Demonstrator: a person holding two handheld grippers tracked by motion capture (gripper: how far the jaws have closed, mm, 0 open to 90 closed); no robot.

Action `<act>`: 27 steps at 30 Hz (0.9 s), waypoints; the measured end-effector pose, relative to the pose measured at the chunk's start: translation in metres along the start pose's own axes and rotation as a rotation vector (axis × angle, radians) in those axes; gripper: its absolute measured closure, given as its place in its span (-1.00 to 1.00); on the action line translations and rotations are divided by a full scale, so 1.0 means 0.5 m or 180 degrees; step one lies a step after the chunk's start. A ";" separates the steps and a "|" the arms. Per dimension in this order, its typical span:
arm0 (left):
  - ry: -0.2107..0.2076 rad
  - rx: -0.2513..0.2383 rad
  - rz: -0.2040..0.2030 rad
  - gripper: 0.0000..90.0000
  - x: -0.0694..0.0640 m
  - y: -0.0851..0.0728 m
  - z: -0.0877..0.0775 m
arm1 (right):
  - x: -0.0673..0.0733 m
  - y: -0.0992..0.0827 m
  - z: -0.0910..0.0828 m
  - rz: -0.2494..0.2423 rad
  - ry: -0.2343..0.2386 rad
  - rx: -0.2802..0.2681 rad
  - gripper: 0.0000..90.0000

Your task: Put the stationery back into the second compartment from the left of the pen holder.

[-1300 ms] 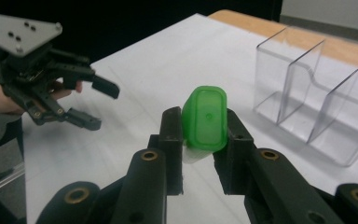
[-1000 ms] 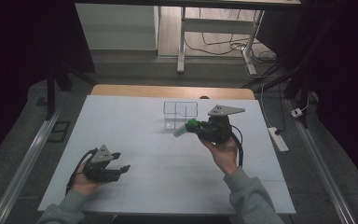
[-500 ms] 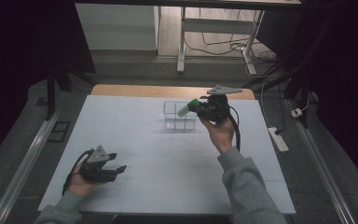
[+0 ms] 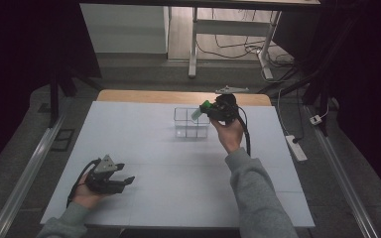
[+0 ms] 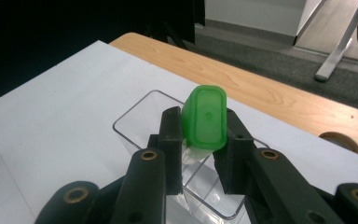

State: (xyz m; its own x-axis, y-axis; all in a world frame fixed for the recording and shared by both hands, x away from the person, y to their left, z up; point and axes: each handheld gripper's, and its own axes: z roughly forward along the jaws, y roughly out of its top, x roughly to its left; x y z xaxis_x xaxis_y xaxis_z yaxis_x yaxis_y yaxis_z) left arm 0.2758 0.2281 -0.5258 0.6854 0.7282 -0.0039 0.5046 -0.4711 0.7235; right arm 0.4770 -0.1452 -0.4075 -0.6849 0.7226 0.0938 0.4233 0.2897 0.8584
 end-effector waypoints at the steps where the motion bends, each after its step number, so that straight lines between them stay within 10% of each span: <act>1: -0.0003 0.0007 0.0000 -0.23 0.000 0.000 0.001 | -0.001 -0.003 0.005 0.0005 0.0017 0.0018 0.64; 11: -0.0002 0.0022 0.0003 -0.24 0.001 -0.001 0.002 | 0.002 -0.016 0.007 -0.0016 0.0014 0.0101 0.20; 27: -0.0016 0.0038 -0.0022 -0.24 0.003 -0.001 0.002 | 0.015 -0.128 -0.093 -0.0184 0.0161 0.0278 0.01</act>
State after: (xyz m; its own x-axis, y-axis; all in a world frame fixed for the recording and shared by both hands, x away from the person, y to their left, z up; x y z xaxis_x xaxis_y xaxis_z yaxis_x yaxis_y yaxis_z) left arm 0.2773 0.2289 -0.5269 0.6845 0.7289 -0.0123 0.5154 -0.4720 0.7153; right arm 0.4172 -0.1874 -0.4385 -0.7377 0.6712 0.0726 0.4307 0.3850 0.8162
